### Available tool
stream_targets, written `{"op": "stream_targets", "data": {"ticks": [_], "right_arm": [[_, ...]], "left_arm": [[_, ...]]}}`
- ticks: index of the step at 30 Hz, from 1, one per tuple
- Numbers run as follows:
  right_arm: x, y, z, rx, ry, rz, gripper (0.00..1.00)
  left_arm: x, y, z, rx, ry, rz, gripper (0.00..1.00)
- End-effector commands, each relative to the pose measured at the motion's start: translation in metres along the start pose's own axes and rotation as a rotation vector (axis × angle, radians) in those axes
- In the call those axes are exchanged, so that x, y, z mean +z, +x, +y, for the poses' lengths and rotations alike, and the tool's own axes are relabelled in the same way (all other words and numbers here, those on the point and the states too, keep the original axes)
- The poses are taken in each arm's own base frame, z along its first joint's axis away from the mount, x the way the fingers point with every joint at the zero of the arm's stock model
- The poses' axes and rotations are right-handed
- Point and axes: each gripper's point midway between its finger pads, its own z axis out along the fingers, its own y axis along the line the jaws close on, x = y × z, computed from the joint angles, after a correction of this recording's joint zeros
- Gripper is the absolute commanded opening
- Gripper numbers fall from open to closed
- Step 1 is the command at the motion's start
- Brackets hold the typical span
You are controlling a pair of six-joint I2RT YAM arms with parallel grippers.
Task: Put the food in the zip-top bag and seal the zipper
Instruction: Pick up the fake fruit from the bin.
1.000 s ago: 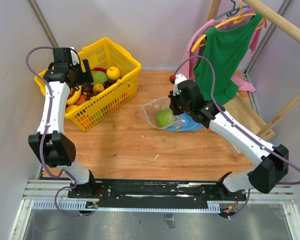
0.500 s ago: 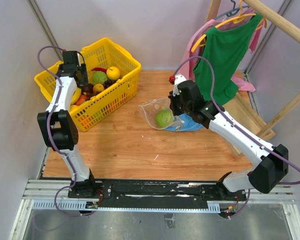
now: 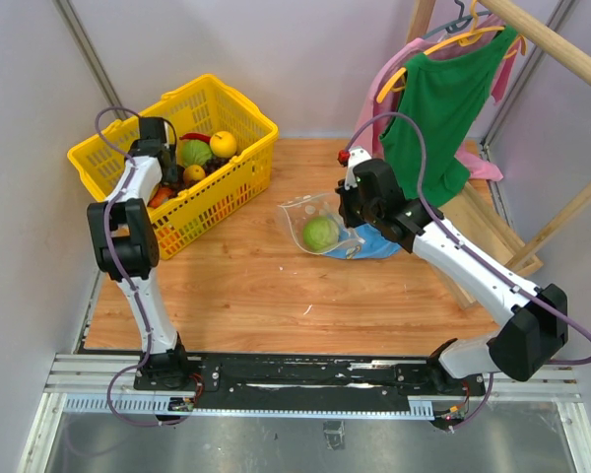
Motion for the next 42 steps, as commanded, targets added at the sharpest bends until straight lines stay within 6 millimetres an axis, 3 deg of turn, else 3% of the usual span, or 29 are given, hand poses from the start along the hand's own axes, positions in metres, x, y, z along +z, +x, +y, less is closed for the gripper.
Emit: {"op": "stream_targets", "data": {"ticks": [1, 8, 12, 15, 19, 25, 36, 42], "right_arm": [[-0.002, 0.0, -0.01, 0.01, 0.023, -0.012, 0.01], [-0.001, 0.001, -0.013, 0.013, 0.029, -0.01, 0.01], [-0.001, 0.001, -0.013, 0.015, 0.028, -0.013, 0.01], [-0.001, 0.001, -0.013, 0.016, 0.027, -0.013, 0.01], [-0.001, 0.0, -0.013, 0.016, 0.024, -0.013, 0.0], [-0.003, -0.002, -0.013, 0.017, 0.022, -0.019, 0.01], [-0.005, -0.006, -0.011, 0.02, 0.014, -0.03, 0.01], [-0.006, -0.009, -0.01, 0.019, 0.009, -0.036, 0.01]], "left_arm": [[0.017, 0.007, 0.011, 0.019, -0.07, 0.01, 0.62], [0.035, 0.026, 0.002, 0.033, -0.042, 0.06, 0.53], [0.04, 0.033, 0.001, 0.044, -0.044, 0.081, 0.36], [0.033, 0.027, 0.003, 0.043, -0.038, 0.069, 0.26], [0.013, 0.008, 0.01, 0.032, -0.034, 0.022, 0.15], [-0.026, -0.02, 0.014, -0.008, 0.02, -0.062, 0.13], [-0.1, -0.057, 0.003, -0.081, 0.195, -0.22, 0.06], [-0.145, -0.082, -0.015, -0.108, 0.364, -0.319, 0.01]]}}
